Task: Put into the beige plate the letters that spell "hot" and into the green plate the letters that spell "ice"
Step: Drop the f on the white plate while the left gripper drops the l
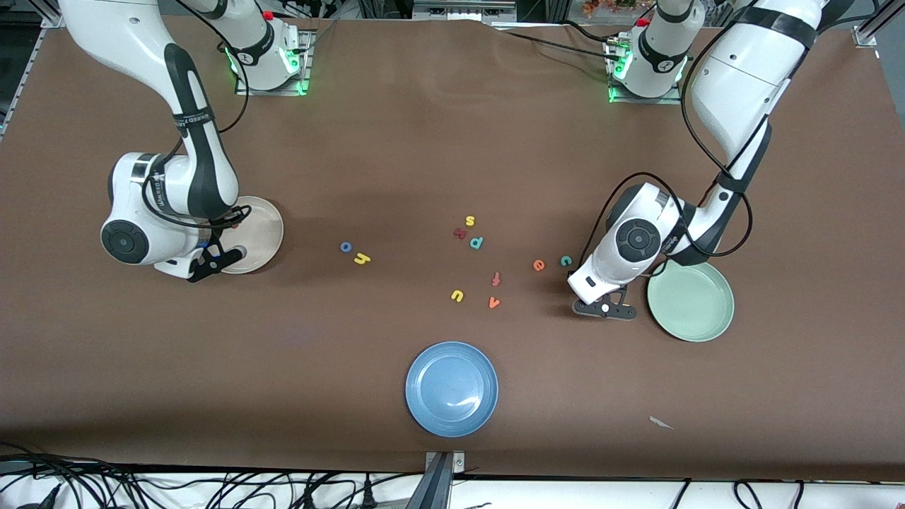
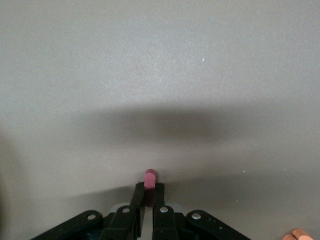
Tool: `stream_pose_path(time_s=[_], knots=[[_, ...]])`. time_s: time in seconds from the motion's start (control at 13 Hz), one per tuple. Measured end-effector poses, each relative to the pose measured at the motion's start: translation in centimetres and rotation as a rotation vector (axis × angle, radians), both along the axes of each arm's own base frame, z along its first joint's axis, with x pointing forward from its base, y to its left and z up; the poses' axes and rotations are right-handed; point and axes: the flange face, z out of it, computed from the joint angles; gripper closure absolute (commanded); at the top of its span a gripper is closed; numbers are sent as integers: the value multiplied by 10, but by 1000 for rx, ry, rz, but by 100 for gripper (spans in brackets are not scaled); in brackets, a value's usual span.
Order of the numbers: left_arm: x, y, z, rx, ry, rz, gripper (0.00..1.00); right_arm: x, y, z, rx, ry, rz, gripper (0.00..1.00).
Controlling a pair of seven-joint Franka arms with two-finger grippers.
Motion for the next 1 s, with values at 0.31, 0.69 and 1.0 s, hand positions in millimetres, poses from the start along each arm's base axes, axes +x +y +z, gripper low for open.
stream_pose_path(time_s=[0.31,0.69,1.0], knots=[[18,23,19,7,-18,21,100,-2,9,3,23,13,-35,10],[33,104,45,43,26,-103,100,-11,126,17,11,-42,-147,0],[39,185,47,38,55,-231,96,-8,177,17,44,-171,-148,1]])
